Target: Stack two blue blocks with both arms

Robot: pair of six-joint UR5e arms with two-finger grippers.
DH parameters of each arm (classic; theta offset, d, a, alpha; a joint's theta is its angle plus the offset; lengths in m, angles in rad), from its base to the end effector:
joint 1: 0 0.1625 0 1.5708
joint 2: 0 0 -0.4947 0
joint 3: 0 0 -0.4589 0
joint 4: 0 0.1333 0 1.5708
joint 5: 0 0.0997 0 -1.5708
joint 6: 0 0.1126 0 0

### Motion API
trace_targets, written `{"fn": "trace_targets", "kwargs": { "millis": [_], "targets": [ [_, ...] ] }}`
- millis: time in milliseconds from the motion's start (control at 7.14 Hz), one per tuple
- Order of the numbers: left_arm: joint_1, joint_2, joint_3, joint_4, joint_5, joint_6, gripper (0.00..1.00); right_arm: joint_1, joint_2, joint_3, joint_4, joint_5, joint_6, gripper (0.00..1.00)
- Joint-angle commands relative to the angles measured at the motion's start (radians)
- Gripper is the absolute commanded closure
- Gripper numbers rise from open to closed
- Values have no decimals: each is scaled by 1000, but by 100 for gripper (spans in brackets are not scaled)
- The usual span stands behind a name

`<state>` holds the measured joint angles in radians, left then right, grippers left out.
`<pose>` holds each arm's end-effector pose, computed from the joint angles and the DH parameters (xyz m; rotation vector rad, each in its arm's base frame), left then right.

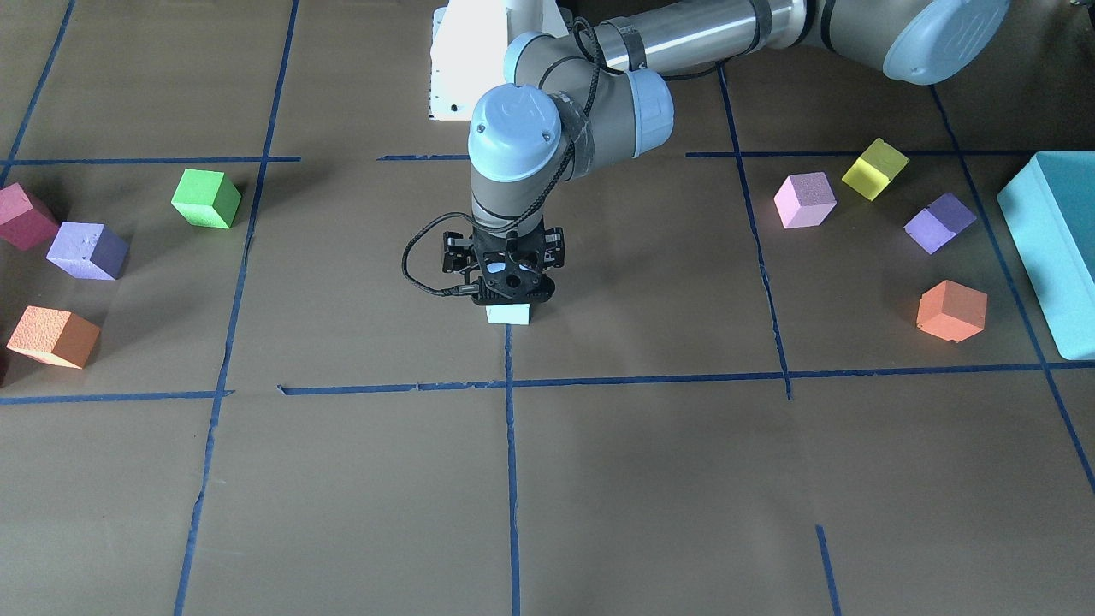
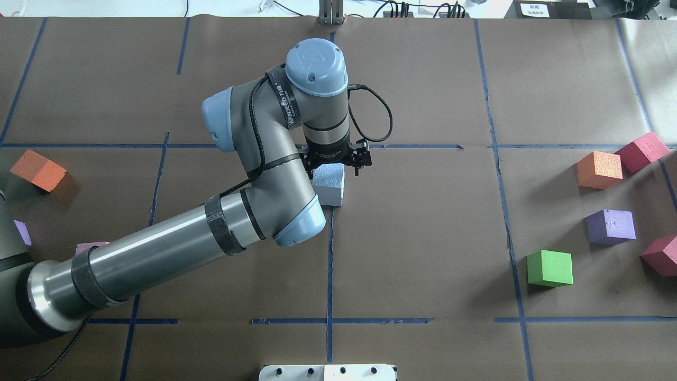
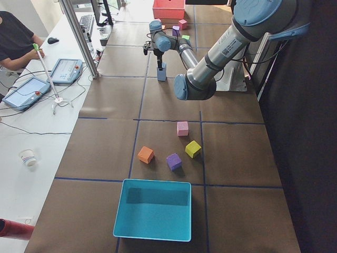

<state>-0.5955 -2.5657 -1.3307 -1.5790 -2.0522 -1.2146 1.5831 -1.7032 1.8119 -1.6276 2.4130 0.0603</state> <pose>0.6914 -0.5665 0.1207 -0.0641 0.8732 -0.0402 0.0554 -0.4937 0.6728 0.0286 -0.8430 0.0464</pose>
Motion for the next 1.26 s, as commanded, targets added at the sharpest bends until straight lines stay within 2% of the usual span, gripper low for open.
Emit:
{"fn": "trace_targets", "kwargs": {
  "millis": [0,280,700,840,1120],
  "targets": [
    [-10,-1,-5,5,1,-2,0,0,-1,0,0,0,0,0],
    [-41,1,-51,39,-3,4,0,0,-1,0,0,0,0,0],
    [-102,47,-273,248,-11,27,0,-2,0,-2,0,0,-2,0],
    [-134,149,-444,346,-41,176,0,-2,-1,-16,6,-3,-4,0],
    [-263,397,-670,392,-75,382,0,-2,-1,-151,201,0,3,0]
  ]
}}
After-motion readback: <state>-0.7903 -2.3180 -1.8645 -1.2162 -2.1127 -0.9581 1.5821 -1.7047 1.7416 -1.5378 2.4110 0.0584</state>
